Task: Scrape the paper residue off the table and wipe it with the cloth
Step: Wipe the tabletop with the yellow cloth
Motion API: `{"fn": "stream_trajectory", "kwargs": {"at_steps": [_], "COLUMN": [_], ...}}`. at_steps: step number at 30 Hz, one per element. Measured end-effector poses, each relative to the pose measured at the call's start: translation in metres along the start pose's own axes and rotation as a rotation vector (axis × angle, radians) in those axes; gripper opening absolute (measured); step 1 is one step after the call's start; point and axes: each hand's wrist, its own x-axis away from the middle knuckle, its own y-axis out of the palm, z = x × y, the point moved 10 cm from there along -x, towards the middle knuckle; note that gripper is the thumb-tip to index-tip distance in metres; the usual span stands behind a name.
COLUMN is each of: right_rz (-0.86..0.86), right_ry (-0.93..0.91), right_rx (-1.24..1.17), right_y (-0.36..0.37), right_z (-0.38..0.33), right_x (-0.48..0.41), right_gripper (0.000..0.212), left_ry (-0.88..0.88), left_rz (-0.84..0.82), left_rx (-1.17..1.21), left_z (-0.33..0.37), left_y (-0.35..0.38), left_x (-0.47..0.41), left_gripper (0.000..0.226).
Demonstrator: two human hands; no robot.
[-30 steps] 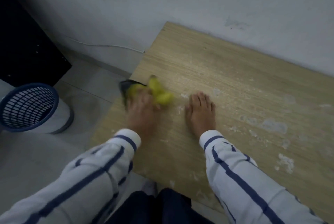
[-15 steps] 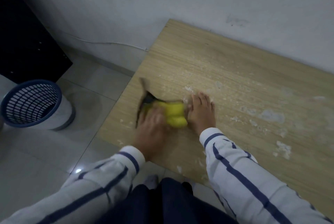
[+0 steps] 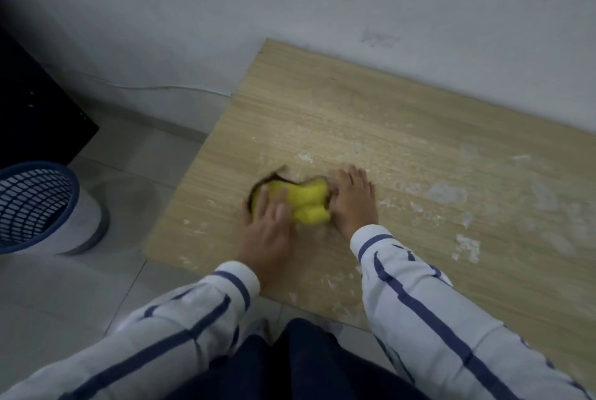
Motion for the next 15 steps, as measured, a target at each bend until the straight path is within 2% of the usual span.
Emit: {"fn": "stream_trajectory", "kwargs": {"at_steps": [2, 5, 7, 8, 12, 15], "right_rz": [0.015, 0.021, 0.035, 0.053, 0.169, -0.057], "right_ry": [0.003, 0.017, -0.011, -0.052, -0.289, -0.378], "right_rx": [0.004, -0.035, -0.074, -0.100, -0.203, -0.198], "right_y": [-0.005, -0.012, -0.016, -0.019, -0.042, -0.021], "right_z": [0.012, 0.027, 0.026, 0.022, 0.006, 0.008], "right_x": [-0.001, -0.003, -0.006, -0.006, 0.003, 0.010], "right_gripper": [0.045, 0.042, 0.042, 0.042, 0.042, 0.046], "left_ry": [0.008, -0.304, -0.420, -0.409, -0.147, -0.164], "left_rz": [-0.096, -0.048, -0.013, -0.034, -0.135, 0.029], "left_rx": [-0.061, 0.021, 0.108, 0.142, 0.320, 0.498], "left_z": [0.001, -0.036, -0.044, -0.036, 0.041, 0.053], "left_y": [0.017, 0.006, 0.006, 0.009, 0.020, 0.008], "left_x": [0.004, -0.016, -0.038, -0.050, -0.080, -0.078], "left_gripper": [0.026, 0.026, 0.027, 0.031, 0.035, 0.043]}}
